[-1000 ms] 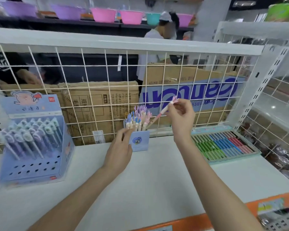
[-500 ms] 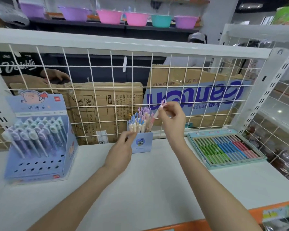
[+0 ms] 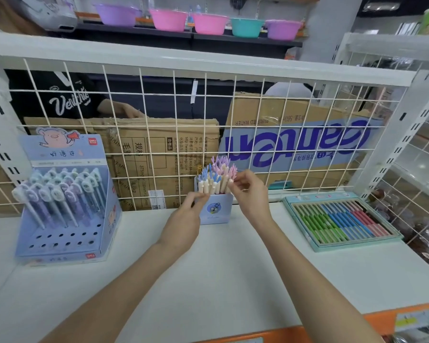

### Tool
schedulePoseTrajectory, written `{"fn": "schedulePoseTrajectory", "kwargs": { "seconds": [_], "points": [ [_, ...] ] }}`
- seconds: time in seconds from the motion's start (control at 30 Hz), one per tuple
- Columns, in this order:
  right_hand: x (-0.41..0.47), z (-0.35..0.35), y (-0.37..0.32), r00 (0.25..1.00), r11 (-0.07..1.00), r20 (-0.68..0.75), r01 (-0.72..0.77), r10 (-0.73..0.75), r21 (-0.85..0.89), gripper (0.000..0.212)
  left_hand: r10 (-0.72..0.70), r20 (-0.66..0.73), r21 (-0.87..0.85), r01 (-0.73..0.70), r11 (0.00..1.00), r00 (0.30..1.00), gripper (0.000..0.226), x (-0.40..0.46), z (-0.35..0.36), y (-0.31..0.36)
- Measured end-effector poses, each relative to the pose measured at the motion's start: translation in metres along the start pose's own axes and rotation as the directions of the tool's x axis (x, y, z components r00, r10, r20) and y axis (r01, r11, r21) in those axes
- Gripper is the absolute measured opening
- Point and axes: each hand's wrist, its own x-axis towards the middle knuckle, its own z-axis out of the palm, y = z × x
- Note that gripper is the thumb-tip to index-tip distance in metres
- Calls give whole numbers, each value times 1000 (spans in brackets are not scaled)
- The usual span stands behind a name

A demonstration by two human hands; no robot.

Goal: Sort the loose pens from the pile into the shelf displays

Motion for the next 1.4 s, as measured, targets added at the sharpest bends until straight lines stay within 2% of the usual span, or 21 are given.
{"fn": "schedulePoseTrajectory", "kwargs": {
  "seconds": [0.23,0.4,0.57,0.63,0.73,0.8,0.87,0.93,1.03,1.2,1.4],
  "points": [
    [-3,2,-2,999,998,-16,-50,51,44,12,25,-21,31,-25,999,999,65,-5,3,2],
    [-11,3,-3,999,997,-14,-52,53,49,25,7,101,37,-11,999,995,66,-20,-16,7],
    [-51,12,-13,984,991,-148,-88,102,102,37,-51,90,33,48,998,995,60,-51,-55,-15],
    [-72,25,-24,995,998,-101,-18,25,64,33,-94,52,17,93,995,994,59,-69,-73,-27],
    [-101,57,-48,987,991,104,129,-125,-29,27,-171,-18,46,171,984,985,54,-101,-101,-51],
    [-117,85,-68,939,963,262,254,-224,-88,30,-213,-77,52,218,975,974,48,-126,-122,-72],
    [-133,118,-91,877,930,412,335,-249,-151,36,-228,-141,97,243,965,963,50,-156,-146,-93],
    [-152,155,-115,815,889,522,408,-252,-207,45,-256,-177,207,290,934,950,52,-190,-171,-118],
    [-189,210,-153,726,834,647,492,-234,-250,57,-364,-178,387,405,828,914,50,-250,-213,-154],
    [-257,297,-220,580,749,762,632,-288,-197,59,-537,-223,425,577,698,814,54,-354,-273,-204],
    [-333,385,-295,444,718,816,694,-369,-53,62,-622,-315,417,693,588,717,57,-458,-334,-247]
  ]
}}
